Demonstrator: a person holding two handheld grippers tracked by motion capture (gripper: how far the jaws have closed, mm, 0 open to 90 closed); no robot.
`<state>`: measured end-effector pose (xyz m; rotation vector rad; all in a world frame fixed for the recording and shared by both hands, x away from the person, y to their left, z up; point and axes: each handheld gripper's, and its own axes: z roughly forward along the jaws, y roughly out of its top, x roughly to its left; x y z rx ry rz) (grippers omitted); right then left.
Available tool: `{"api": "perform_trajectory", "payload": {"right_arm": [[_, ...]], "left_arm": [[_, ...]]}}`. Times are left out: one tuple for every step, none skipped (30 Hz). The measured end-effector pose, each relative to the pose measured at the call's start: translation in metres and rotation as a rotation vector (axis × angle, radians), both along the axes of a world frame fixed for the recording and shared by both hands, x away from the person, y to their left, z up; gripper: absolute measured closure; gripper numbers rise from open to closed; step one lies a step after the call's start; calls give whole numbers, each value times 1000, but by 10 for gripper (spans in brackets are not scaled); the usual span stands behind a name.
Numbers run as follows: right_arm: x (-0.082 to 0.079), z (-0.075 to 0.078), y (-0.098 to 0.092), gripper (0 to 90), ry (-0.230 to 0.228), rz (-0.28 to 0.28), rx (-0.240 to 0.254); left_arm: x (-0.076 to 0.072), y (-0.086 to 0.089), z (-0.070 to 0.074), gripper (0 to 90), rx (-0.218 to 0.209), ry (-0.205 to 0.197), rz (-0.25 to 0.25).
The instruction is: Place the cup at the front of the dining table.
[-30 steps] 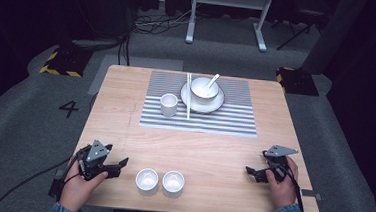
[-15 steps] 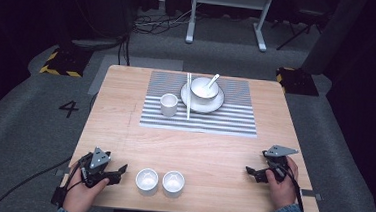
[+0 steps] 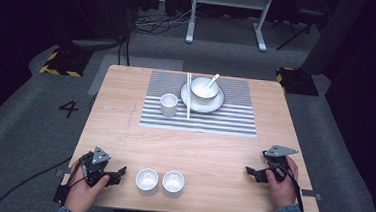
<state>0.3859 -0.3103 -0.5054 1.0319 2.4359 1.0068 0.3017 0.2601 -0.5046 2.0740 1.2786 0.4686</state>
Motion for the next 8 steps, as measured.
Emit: {"api": "perform_trajectory", "payload": {"right_arm": [[0,0,0,6,0,0,0],[0,0,0,6,0,0,0],[0,0,0,6,0,0,0],[0,0,0,6,0,0,0],[0,0,0,6,0,0,0],[0,0,0,6,0,0,0],[0,0,0,6,0,0,0],[0,0,0,6,0,0,0]], "left_arm": [[0,0,0,141,3,3,-4],[1,0,0,131,6,1,-9],[1,0,0,126,6,1,-9],[1,0,0,126,6,2,-10],[1,0,0,124,6,2,-10],[1,0,0,124,6,2,-11],[1,0,0,124,6,2,-11],[1,0,0,124,6,2,-11]]}}
